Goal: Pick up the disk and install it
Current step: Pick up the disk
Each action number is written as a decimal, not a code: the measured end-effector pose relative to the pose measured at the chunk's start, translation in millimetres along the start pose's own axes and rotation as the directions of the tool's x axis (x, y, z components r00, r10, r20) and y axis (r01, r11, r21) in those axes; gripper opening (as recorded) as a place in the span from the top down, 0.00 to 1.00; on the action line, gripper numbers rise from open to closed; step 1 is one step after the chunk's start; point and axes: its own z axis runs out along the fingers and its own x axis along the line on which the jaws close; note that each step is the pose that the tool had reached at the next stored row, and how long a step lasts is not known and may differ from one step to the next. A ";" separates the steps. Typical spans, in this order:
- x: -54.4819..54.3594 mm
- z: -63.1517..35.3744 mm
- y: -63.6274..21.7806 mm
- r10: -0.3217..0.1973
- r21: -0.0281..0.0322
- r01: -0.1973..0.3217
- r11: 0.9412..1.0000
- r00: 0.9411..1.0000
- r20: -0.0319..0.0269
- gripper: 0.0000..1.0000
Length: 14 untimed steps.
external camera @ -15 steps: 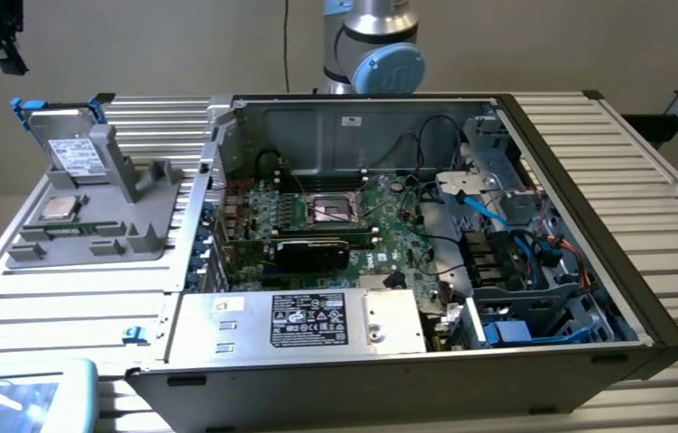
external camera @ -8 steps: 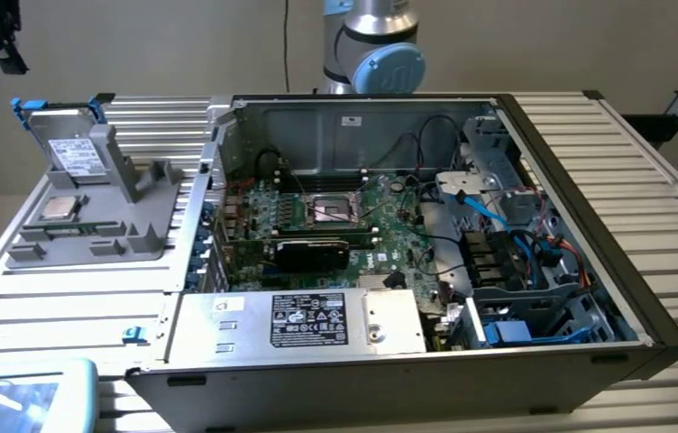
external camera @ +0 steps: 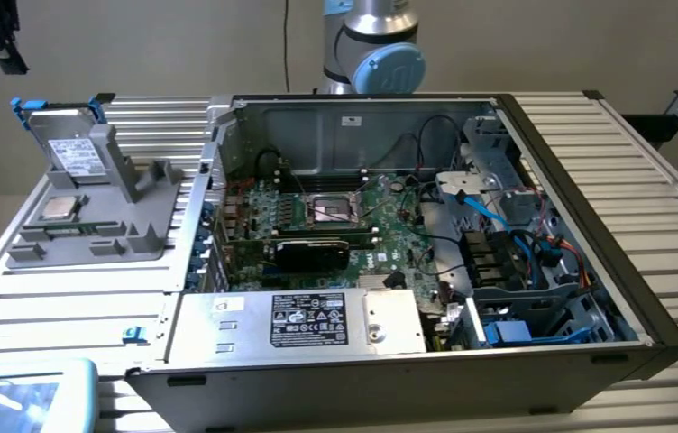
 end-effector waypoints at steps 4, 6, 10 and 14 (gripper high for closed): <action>0.0 0.0 0.0 -0.005 0.000 0.005 1.000 1.000 0.000 0.89; 0.0 0.0 0.0 -0.005 0.000 0.005 1.000 1.000 0.000 0.89; -0.1 0.0 0.0 -0.005 0.000 0.005 1.000 1.000 0.010 0.89; 0.0 0.0 0.0 -0.005 0.000 0.005 1.000 1.000 0.010 0.89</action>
